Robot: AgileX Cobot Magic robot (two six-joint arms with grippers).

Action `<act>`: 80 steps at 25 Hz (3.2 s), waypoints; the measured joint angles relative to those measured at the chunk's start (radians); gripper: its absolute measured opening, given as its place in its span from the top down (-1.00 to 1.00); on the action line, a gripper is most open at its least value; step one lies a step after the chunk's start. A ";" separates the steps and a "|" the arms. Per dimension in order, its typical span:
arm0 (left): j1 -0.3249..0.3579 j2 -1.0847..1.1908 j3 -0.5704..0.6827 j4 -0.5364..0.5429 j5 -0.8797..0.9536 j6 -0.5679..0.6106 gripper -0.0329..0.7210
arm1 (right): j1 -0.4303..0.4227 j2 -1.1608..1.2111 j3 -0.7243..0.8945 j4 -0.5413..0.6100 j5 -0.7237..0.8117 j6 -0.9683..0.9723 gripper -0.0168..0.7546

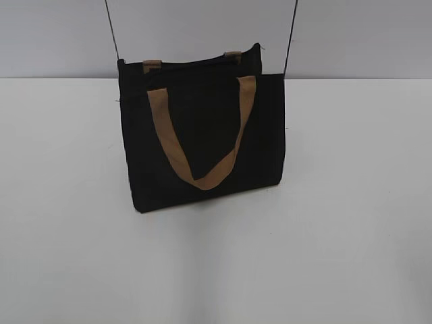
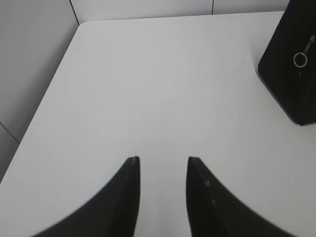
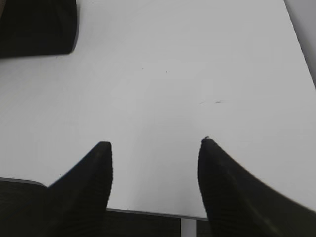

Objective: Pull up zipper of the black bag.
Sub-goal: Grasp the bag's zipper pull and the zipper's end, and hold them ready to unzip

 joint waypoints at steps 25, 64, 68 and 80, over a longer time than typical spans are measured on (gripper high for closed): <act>0.001 0.004 -0.010 -0.009 -0.026 0.000 -0.63 | 0.000 0.000 0.000 0.000 0.000 0.000 -0.14; -0.134 1.854 0.236 0.289 -2.262 -0.277 -0.49 | 0.000 0.000 0.000 0.000 0.000 0.000 -0.14; -0.135 1.897 0.235 0.328 -2.269 -0.279 -0.49 | 0.000 0.000 0.000 0.000 0.000 0.000 -0.14; -0.136 2.098 0.020 0.595 -2.277 -0.341 -0.49 | 0.000 0.000 0.000 0.000 0.000 0.000 -0.14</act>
